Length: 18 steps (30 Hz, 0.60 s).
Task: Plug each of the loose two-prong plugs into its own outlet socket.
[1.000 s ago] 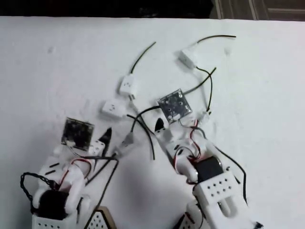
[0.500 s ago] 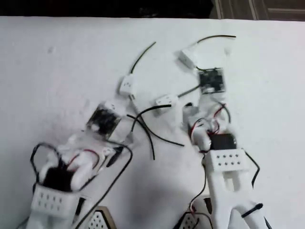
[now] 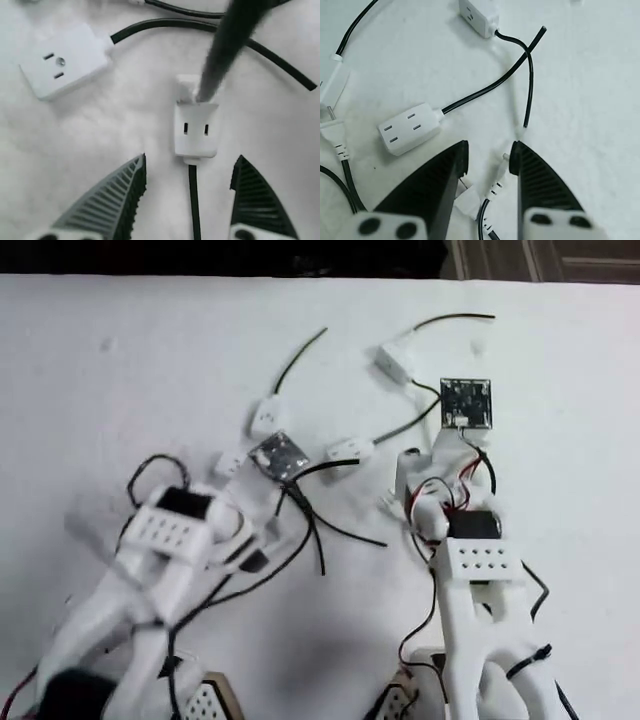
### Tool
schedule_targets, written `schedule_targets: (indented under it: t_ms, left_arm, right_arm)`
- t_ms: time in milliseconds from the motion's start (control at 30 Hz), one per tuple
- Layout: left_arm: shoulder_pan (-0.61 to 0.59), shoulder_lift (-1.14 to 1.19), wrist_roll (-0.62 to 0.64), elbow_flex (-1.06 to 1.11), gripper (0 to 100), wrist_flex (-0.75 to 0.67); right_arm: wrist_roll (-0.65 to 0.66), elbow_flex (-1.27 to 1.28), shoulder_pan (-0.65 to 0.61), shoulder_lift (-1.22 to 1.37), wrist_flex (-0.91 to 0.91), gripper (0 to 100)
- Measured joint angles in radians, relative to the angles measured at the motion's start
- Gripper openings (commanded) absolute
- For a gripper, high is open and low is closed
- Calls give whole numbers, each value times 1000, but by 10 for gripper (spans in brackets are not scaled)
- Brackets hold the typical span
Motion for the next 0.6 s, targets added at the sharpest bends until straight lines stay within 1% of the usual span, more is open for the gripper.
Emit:
schedule_targets:
  t_ms: [167,300,433,533,600]
  left_arm:
    - [0,249,0,-121,262,0]
    - [0,414,0,-222,169,0]
    - [18,499,0,-290,91,0]
    - [46,509,0,-299,27,0]
    - [58,511,0,-299,24,0]
  right_arm:
    - [0,0,0,0,0,135]
    - [0,0,0,0,0,135]
    - [0,0,0,0,0,134]
    - [0,0,0,0,0,134]
    - [0,0,0,0,0,134]
